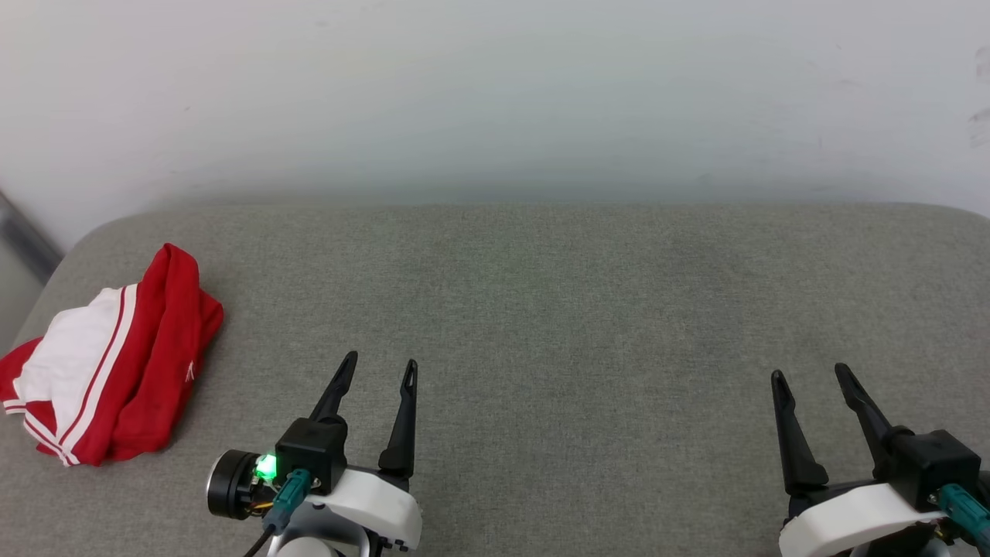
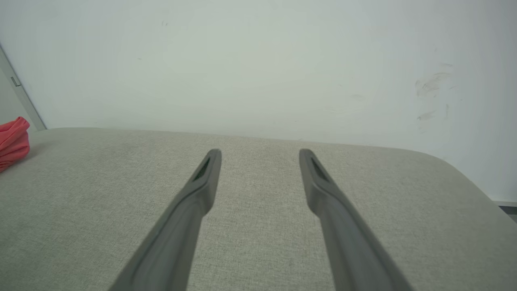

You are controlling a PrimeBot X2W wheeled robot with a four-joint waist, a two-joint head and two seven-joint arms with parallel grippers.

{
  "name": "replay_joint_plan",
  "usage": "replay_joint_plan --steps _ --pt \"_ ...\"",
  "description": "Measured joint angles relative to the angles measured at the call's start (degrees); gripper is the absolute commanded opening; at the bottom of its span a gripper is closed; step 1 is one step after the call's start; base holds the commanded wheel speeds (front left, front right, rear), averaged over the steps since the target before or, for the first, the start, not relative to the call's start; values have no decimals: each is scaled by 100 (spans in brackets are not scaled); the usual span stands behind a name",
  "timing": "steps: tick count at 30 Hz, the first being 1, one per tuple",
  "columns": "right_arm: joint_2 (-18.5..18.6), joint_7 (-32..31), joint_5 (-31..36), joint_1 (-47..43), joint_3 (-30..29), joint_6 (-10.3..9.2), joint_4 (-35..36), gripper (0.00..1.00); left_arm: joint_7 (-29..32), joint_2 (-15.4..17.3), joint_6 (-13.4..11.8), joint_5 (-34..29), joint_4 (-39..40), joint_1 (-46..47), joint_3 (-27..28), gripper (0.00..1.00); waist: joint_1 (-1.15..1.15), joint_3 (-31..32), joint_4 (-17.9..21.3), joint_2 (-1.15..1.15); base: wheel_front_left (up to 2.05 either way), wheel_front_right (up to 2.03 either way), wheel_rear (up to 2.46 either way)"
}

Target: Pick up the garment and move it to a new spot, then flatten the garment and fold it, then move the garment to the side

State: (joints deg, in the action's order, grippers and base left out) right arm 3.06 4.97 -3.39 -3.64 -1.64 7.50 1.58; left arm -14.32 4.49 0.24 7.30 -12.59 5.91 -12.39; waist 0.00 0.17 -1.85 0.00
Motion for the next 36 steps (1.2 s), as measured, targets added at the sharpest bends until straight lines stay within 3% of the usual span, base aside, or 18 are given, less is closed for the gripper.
replay_joint_plan --steps 22,28,36 --pt "-3 31 60 -28 25 0 24 100 -75 -94 -76 -140 -127 32 66 100 0 -38 -176 0 0 0 0" --pt "-5 1 88 -48 109 0 165 100 -75 -111 -162 -49 -160 138 180 100 0 -70 -548 0 0 0 0" --pt "-9 -57 113 4 320 0 256 100 -75 -120 -279 2 -101 153 401 100 0 -136 -1352 0 0 0 0"
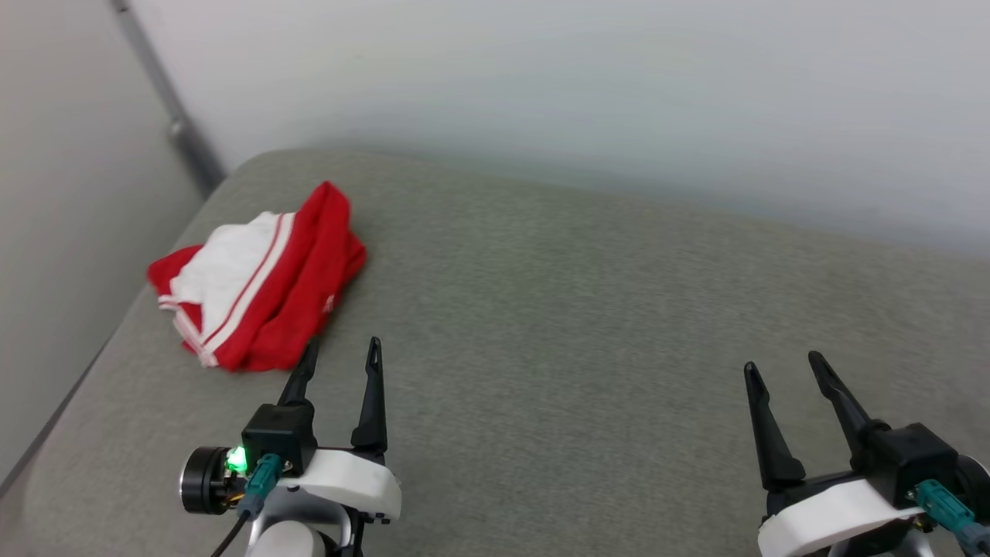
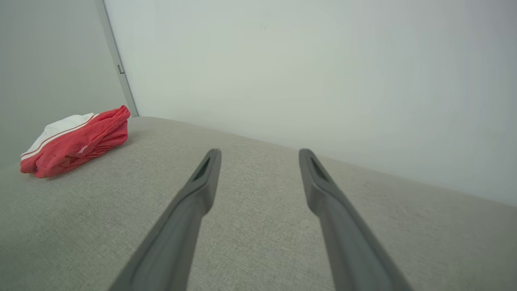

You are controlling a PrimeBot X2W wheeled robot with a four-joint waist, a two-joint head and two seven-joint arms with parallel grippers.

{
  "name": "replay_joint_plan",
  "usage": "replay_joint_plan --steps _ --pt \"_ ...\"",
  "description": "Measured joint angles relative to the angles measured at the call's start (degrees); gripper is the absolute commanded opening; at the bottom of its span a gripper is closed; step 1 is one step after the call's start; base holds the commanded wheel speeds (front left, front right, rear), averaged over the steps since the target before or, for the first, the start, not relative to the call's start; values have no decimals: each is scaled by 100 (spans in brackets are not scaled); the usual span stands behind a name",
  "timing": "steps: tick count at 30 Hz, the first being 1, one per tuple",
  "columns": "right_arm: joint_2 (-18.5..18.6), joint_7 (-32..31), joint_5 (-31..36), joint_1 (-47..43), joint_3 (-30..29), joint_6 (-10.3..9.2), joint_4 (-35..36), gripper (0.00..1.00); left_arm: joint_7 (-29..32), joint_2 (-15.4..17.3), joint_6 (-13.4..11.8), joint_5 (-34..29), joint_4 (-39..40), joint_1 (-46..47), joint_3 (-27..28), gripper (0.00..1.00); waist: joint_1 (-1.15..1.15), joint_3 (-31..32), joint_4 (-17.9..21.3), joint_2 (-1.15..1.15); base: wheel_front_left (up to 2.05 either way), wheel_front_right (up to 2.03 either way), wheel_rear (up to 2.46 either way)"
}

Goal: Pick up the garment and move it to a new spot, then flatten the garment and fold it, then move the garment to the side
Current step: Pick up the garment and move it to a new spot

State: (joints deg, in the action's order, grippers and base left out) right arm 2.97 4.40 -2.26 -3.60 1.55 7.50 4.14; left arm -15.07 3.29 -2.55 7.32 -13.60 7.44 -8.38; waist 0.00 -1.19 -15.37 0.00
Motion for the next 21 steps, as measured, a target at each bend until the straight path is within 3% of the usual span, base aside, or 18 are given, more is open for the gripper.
replay_joint_plan --steps 12,21 --pt "11 -98 136 199 257 0 23 100 0 -14 -100 67 155 -14 231 100 0 -172 -1185 0 0 0 0" --pt "16 -127 135 243 304 0 8 100 0 -26 -115 93 238 -20 302 100 0 -324 -1438 0 0 0 0"
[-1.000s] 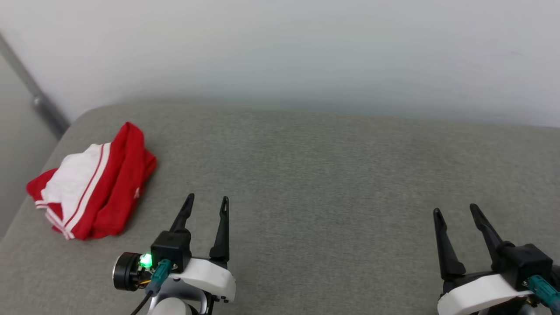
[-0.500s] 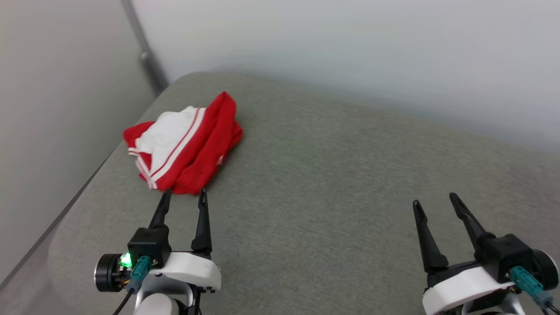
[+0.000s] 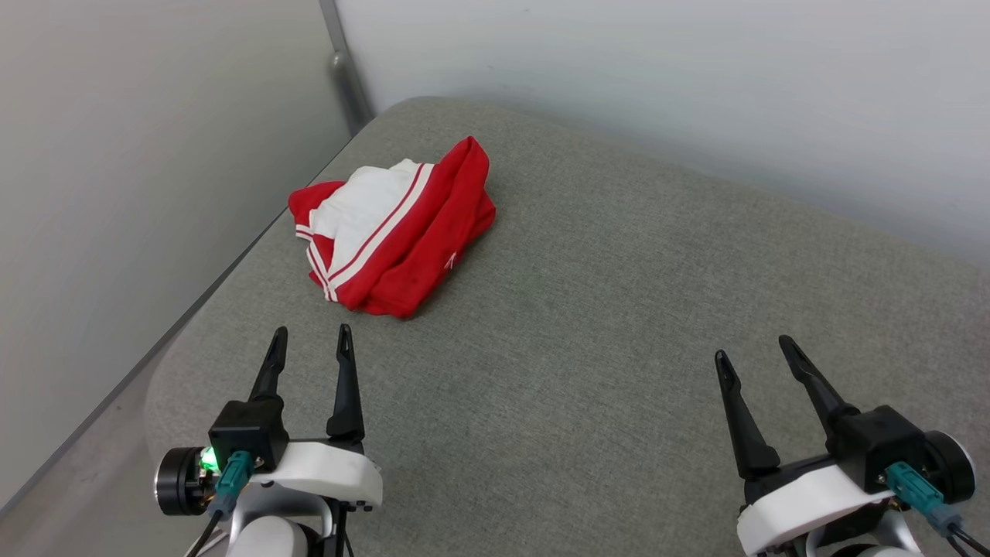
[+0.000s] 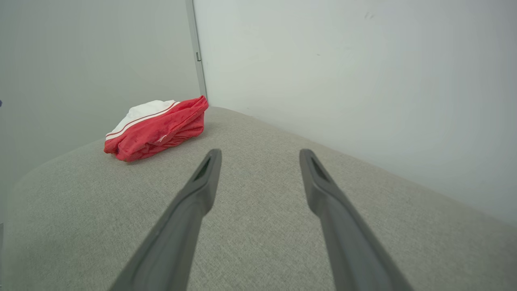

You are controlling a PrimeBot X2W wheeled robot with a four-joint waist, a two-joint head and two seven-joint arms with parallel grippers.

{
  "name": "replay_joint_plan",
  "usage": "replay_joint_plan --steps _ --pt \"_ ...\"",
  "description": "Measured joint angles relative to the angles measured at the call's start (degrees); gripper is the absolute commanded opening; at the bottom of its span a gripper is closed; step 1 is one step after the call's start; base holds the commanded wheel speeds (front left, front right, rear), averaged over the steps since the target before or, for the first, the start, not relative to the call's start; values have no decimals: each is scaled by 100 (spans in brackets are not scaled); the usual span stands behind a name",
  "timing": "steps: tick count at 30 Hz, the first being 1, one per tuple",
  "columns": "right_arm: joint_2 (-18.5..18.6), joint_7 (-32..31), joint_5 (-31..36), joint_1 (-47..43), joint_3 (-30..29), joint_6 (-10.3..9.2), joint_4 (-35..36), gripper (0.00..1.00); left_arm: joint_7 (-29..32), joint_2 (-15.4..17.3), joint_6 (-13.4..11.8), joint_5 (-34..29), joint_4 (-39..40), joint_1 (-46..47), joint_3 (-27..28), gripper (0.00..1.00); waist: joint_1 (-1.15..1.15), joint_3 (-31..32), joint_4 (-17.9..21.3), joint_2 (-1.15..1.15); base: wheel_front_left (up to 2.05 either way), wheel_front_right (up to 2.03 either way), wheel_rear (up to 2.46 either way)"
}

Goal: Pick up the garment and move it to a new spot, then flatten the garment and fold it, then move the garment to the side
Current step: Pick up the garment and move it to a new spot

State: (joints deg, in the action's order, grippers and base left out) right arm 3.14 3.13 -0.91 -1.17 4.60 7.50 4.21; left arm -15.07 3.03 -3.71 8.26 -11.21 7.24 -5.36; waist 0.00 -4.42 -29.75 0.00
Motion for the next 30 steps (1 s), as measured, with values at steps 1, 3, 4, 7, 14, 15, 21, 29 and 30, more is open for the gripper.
replay_joint_plan --steps 1,3,4,7,14,15,21,29,30 --pt "8 -13 -1 3 9 0 -3 100 0 -1 -8 1 3 0 7 100 0 -6 7 0 0 0 0" --pt "27 -14 -2 37 32 0 -2 100 0 -2 -19 0 12 6 13 100 0 -29 31 0 0 0 0" --pt "35 -16 -3 62 41 0 -3 100 0 -3 -34 0 10 10 20 100 0 -37 45 0 0 0 0" --pt "57 -44 -4 114 59 0 1 100 0 -4 -53 9 -9 97 31 100 0 -76 90 0 0 0 0" --pt "179 -169 1 294 141 0 94 100 0 13 103 14 -176 1028 32 100 0 -279 284 0 0 0 0" --pt "209 -186 27 332 158 0 113 100 23 47 134 59 -247 1260 48 100 0 -329 325 0 0 0 0" --pt "307 -241 99 544 218 0 197 100 547 583 321 134 -590 2743 286 100 0 -687 668 0 0 0 0" --pt "391 -186 35 865 289 0 232 100 2169 1432 730 528 -1271 4063 591 100 0 -1296 1224 0 0 0 0" --pt "389 -172 25 902 301 0 225 100 2471 1526 775 588 -1390 4141 611 100 0 -1374 1286 0 0 0 0"
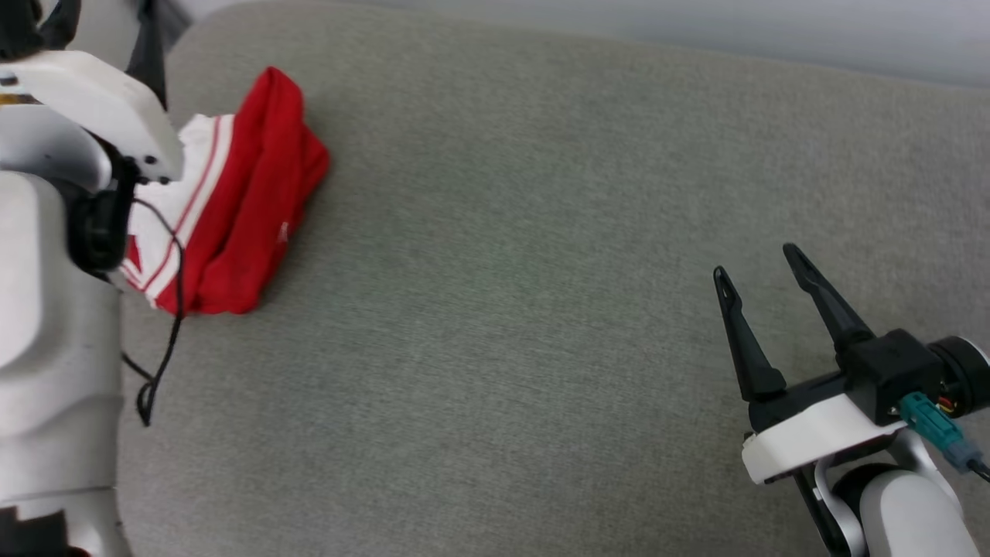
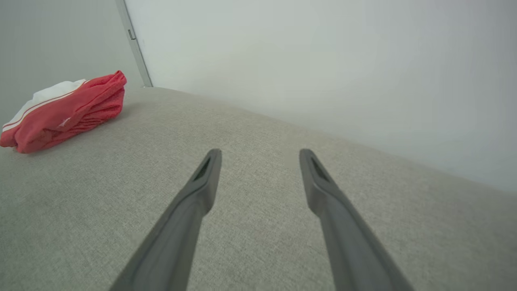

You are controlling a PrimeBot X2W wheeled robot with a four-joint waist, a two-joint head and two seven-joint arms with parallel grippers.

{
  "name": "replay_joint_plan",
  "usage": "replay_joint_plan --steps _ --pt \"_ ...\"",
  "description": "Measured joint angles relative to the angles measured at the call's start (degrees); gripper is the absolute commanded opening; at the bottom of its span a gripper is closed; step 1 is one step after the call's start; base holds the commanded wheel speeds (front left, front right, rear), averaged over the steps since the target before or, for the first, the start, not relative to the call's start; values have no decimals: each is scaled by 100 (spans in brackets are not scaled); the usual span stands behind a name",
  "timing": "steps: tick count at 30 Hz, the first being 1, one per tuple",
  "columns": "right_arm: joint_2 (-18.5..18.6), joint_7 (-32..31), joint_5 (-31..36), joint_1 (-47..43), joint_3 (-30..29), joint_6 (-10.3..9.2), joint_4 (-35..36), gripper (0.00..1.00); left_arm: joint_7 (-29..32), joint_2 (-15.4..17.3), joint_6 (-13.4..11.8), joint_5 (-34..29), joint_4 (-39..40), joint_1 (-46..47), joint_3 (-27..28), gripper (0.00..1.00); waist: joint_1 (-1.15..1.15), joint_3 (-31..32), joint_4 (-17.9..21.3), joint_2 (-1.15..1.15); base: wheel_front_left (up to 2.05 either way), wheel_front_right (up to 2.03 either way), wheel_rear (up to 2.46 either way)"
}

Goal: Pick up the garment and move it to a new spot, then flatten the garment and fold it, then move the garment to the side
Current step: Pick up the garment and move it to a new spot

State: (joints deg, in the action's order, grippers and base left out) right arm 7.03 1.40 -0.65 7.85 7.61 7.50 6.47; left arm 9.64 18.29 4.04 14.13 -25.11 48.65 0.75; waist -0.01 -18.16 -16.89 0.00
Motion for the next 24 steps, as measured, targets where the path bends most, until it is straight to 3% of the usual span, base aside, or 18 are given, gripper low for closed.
replay_joint_plan --steps 6,11,14,21,22,24 --pt "-15 154 -70 230 83 0 -192 100 1717 554 175 312 -800 108 11 100 0 -389 375 0 0 0 0" --pt "-37 265 -101 410 176 0 -341 100 2710 864 231 677 -1367 -117 160 100 -1 -616 651 0 0 0 0" --pt "-41 301 -116 485 178 0 -408 100 3009 909 246 927 -1584 -287 321 100 0 -736 782 0 0 0 0" --pt "-34 336 -134 596 125 0 -463 100 3051 960 103 1298 -1826 -502 693 100 0 -951 1042 0 0 0 0" --pt "-31 336 -140 597 114 0 -470 100 3052 948 93 1339 -1840 -502 715 82 0 -966 1063 0 0 0 0" --pt "-18 338 -146 597 89 0 -486 100 2972 947 59 1365 -1839 -506 731 7 0 -964 1081 0 0 0 0"
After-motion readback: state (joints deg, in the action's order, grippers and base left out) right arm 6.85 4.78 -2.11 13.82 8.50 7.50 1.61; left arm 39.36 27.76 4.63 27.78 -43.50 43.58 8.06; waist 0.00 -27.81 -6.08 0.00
